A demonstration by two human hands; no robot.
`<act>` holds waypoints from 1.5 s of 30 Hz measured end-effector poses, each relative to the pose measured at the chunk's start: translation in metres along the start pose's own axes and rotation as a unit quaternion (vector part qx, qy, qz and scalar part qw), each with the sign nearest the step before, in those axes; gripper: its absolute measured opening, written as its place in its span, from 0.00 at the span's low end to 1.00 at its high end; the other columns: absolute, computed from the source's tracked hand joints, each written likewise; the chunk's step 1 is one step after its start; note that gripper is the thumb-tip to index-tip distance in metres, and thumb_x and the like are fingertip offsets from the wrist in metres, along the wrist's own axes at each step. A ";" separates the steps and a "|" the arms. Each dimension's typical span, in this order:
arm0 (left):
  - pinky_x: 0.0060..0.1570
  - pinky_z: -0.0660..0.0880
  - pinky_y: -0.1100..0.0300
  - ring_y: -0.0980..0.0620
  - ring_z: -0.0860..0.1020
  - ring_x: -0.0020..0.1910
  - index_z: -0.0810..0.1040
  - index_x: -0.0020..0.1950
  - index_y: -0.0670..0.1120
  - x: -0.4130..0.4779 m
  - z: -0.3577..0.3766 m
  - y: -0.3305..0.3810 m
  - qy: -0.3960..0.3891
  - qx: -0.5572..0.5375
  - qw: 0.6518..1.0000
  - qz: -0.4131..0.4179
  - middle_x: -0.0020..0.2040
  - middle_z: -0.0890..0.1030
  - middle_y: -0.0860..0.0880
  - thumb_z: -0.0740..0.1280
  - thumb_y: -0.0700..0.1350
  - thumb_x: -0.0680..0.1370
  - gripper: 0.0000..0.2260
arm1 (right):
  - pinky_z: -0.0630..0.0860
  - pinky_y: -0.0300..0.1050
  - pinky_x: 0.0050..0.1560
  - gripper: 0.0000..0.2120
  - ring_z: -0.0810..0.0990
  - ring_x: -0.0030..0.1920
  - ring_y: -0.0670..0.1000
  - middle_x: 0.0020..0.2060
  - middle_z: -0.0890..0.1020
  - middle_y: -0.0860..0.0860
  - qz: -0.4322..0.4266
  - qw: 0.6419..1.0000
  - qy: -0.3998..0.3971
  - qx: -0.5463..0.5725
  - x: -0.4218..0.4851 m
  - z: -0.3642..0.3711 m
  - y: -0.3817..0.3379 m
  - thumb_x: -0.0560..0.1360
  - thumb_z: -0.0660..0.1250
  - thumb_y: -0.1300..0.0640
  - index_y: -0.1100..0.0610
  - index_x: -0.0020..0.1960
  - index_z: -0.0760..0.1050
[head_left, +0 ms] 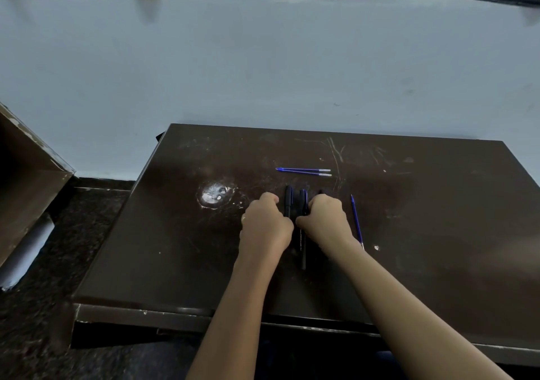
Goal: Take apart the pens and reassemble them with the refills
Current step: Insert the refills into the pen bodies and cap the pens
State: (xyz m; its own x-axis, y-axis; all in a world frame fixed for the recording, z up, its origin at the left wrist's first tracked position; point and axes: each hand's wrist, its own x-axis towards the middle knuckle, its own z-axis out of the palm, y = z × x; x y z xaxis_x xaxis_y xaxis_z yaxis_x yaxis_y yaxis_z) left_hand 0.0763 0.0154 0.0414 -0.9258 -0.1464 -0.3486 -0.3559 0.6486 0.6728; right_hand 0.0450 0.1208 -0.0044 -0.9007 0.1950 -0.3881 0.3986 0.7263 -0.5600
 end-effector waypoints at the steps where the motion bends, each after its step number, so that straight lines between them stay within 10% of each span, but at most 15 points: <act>1: 0.59 0.75 0.47 0.47 0.73 0.63 0.69 0.70 0.48 0.000 0.000 0.000 -0.001 -0.005 1.000 -0.001 0.67 0.72 0.46 0.60 0.38 0.78 0.20 | 0.76 0.43 0.36 0.07 0.80 0.38 0.51 0.38 0.78 0.53 -0.008 1.000 0.009 -0.016 0.000 0.003 0.001 0.73 0.69 0.61 0.58 0.41 0.71; 15: 0.57 0.76 0.46 0.45 0.74 0.62 0.73 0.66 0.49 0.006 0.005 -0.005 0.017 -0.018 1.000 -0.012 0.65 0.74 0.47 0.64 0.41 0.78 0.16 | 0.71 0.47 0.42 0.21 0.78 0.57 0.59 0.59 0.76 0.59 -0.033 0.983 -0.022 -0.182 -0.020 0.008 -0.009 0.76 0.66 0.61 0.60 0.66 0.64; 45: 0.60 0.74 0.48 0.47 0.73 0.62 0.76 0.63 0.50 0.005 0.006 -0.005 0.011 -0.011 1.000 -0.007 0.62 0.76 0.48 0.63 0.41 0.79 0.13 | 0.75 0.47 0.51 0.22 0.76 0.59 0.59 0.61 0.72 0.60 -0.023 0.985 -0.016 -0.169 -0.024 0.011 -0.005 0.75 0.66 0.65 0.64 0.66 0.64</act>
State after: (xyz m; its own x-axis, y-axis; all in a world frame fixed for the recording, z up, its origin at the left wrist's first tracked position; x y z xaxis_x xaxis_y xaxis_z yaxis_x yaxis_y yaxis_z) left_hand 0.0745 0.0164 0.0326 -0.9234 -0.1712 -0.3436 -0.3708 0.6300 0.6824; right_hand 0.0662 0.1052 -0.0004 -0.9082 0.1400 -0.3945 0.2727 0.9128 -0.3039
